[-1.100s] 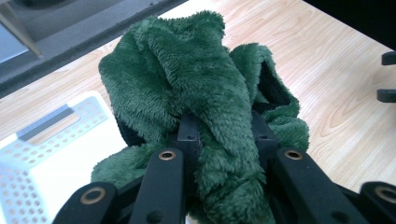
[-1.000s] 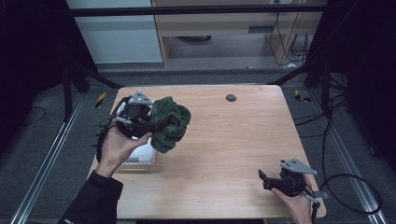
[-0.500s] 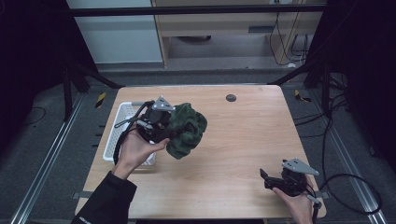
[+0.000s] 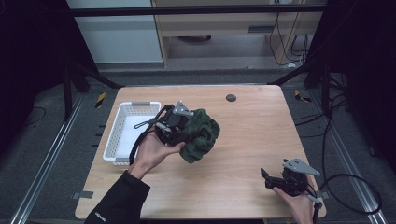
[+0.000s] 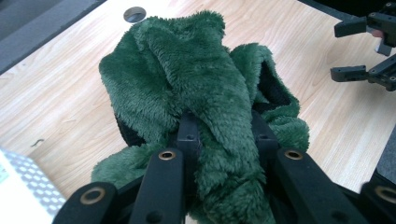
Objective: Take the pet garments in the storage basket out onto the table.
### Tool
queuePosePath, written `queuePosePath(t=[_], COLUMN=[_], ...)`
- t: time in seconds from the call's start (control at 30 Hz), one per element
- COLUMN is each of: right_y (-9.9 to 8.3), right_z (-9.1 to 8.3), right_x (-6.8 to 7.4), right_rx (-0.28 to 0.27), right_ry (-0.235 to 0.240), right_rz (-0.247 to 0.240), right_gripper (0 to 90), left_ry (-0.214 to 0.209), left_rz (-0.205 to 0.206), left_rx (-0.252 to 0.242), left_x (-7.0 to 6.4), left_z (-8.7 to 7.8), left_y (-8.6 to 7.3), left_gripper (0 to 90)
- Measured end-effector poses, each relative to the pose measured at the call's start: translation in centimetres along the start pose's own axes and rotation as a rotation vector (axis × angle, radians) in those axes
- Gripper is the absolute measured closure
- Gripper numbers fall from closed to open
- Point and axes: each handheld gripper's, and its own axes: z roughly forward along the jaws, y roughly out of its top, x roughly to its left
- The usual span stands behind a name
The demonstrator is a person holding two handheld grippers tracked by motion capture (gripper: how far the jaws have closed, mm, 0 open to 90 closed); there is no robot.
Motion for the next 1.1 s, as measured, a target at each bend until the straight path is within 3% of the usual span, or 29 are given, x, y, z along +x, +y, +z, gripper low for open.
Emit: queuePosePath(t=[1.1], right_y=[-0.1], right_z=[-0.2], right_x=[-0.6], right_rx=[-0.003], right_ry=[-0.039], right_rz=[0.004], right_gripper=[8.4], left_ry=[-0.094], left_rz=[0.063], left_rx=[0.1], left_x=[-2.6], left_z=[6.7], left_y=[-1.2], left_gripper=[70.9])
